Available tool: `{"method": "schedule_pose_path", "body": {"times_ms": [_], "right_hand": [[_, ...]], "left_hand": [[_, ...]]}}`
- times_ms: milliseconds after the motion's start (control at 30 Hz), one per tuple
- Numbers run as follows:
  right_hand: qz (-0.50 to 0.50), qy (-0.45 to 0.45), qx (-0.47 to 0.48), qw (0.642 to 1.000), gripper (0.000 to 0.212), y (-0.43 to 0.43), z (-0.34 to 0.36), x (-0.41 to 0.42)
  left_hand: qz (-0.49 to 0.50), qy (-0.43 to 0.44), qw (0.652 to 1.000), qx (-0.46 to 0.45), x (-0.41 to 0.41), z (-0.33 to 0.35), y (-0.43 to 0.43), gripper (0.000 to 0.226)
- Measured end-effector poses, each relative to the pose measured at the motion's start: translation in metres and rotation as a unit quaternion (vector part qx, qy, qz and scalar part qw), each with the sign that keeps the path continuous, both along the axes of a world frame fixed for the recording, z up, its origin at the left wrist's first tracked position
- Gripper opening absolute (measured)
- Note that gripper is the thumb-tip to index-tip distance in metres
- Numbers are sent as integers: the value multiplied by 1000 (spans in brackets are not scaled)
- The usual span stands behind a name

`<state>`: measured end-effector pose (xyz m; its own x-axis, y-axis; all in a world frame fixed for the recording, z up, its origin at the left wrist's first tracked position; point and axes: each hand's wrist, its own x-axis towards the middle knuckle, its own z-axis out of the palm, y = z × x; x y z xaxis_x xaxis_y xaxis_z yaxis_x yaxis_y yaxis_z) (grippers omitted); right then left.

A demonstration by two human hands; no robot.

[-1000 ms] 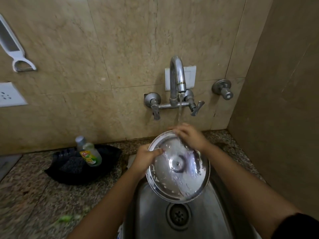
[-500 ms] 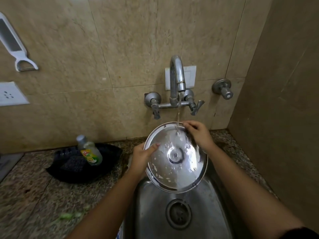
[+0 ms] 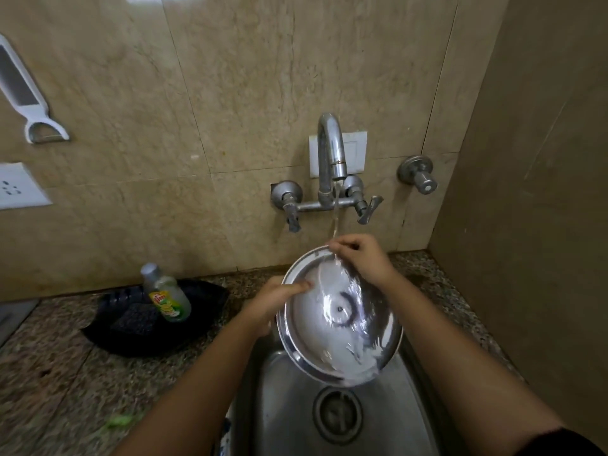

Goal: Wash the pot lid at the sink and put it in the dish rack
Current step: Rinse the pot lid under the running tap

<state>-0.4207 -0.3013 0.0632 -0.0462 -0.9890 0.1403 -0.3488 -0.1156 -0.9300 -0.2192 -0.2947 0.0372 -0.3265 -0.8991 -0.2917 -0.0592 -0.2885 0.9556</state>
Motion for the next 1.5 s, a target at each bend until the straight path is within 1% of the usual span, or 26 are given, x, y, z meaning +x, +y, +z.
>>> {"method": "schedule_pose_path", "body": {"times_ms": [67, 100, 133, 233, 267, 300, 367, 467, 500, 533, 633, 667, 700, 733, 833, 900, 967, 1033, 1100, 1133, 1167, 1233, 1300, 1367, 1433, 1500], "right_hand": [[95, 84, 12, 992, 15, -1, 4, 22], [105, 108, 5, 989, 14, -2, 5, 27], [87, 103, 4, 991, 12, -3, 7, 26], [-26, 4, 29, 999, 3, -2, 6, -2], [-52, 0, 32, 998, 4, 0, 3, -8], [-57, 19, 30, 998, 7, 0, -1, -9], [-11, 71, 25, 997, 11, 2, -1, 5], [74, 133, 20, 988, 13, 1, 0, 27], [70, 125, 18, 990, 13, 2, 2, 24], [46, 95, 21, 994, 12, 3, 5, 18], [-76, -24, 29, 996, 8, 8, 5, -7], [-101, -34, 31, 994, 7, 8, 2, -11], [-110, -19, 31, 993, 7, 7, -2, -9], [-97, 13, 27, 995, 10, 5, -4, -5], [-3, 98, -14, 995, 13, -1, 0, 16], [23, 109, -31, 993, 16, -4, 7, 19], [-21, 107, -24, 994, 20, -2, 3, 13], [-125, 143, -15, 982, 26, 11, -15, 4], [-255, 202, -15, 946, 29, 29, -37, -1], [-299, 241, -14, 923, 26, 36, -47, -4], [-318, 286, -10, 904, 24, 39, -55, -3], [-305, 371, -2, 877, 33, 36, -64, 4], [-259, 403, -29, 878, 53, 25, -59, 23], [-153, 421, -64, 892, 65, 20, -50, 47], [-20, 436, -98, 894, 63, 27, -52, 67], [75, 447, -122, 883, 59, 51, -58, 67]], "left_hand": [[-25, -16, 999, -14, -6, 6, -2, 20], [-15, -1, 1000, -20, -9, 7, -2, 20], [-2, 18, 1000, -23, -10, 7, -1, 21], [35, 39, 998, -19, -8, 4, 3, 21], [40, 32, 999, -9, -6, 3, 3, 20], [35, 19, 999, -2, -5, 2, 3, 19], [-6, -6, 1000, -11, -5, 6, -1, 20], [-38, -1, 998, -52, -10, 9, -3, 20], [-29, 8, 998, -64, -10, 8, -1, 20], [-11, 19, 997, -72, -10, 6, 1, 19], [59, 45, 996, -58, -6, -1, 3, 13], [64, 43, 996, -44, -4, -2, 3, 13], [60, 35, 997, -34, -3, -2, 2, 13], [46, 21, 998, -29, -3, -1, 1, 13], [-4, 2, 999, -33, -2, 5, -3, 22], [0, 5, 999, -48, -3, 7, -1, 26], [36, -10, 997, -64, -2, 3, 2, 30], [92, -7, 994, -53, 0, -9, 3, 38], [156, 4, 987, -23, 4, -20, 3, 48], [173, 6, 985, -14, 6, -27, 1, 53], [177, 6, 984, -8, 6, -32, 1, 57], [172, 17, 985, -10, -1, -35, 8, 57], [163, 11, 987, -4, -15, -26, 15, 50], [163, 20, 986, 9, -30, -22, 18, 46], [184, 33, 982, 9, -35, -14, 16, 44], [220, 41, 975, 7, -27, -11, 9, 42]]}}
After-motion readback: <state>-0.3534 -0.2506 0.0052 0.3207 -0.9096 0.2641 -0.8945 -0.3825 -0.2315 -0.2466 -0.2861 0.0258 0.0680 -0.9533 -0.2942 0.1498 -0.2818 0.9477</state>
